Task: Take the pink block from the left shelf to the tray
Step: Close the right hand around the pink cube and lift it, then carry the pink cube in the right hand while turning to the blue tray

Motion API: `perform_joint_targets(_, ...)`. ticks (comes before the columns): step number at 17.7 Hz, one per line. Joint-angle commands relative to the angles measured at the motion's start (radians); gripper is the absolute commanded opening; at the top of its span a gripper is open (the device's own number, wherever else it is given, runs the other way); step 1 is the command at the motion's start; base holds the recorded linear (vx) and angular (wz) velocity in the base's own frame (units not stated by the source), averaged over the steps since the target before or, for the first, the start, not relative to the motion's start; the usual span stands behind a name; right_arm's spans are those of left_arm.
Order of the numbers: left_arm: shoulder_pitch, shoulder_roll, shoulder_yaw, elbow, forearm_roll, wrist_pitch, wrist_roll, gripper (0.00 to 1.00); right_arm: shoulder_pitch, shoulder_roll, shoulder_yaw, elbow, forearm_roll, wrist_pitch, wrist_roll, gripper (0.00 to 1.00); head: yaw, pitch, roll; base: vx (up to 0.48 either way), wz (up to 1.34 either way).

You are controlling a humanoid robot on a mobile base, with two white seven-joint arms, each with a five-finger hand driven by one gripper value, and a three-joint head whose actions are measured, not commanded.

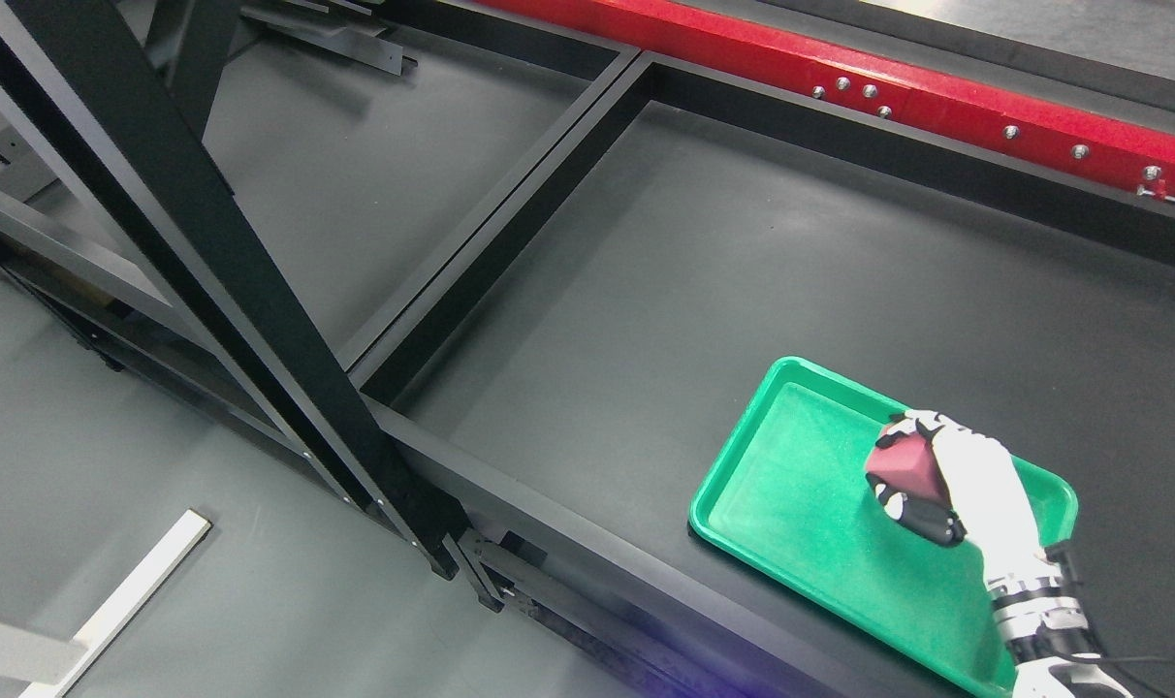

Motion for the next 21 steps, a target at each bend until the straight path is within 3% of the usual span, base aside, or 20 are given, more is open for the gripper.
perform_joint_targets(1,0.009,0.017,0.000,0.000,-0.002,-0.001,0.001,1.00,-0.011,0.008,-0.107,-0.023,-0.064,-0.059,-0.083,0.02,0.0000,0.000,0.000,0.000,0.00)
perform_joint_targets(21,0.009,0.017,0.000,0.000,-0.002,-0.001,0.001,1.00,0.007,0.060,-0.144,-0.043,-0.087,-0.101,-0.133,0.04,0.0000,0.000,0.000,-0.012,0.02)
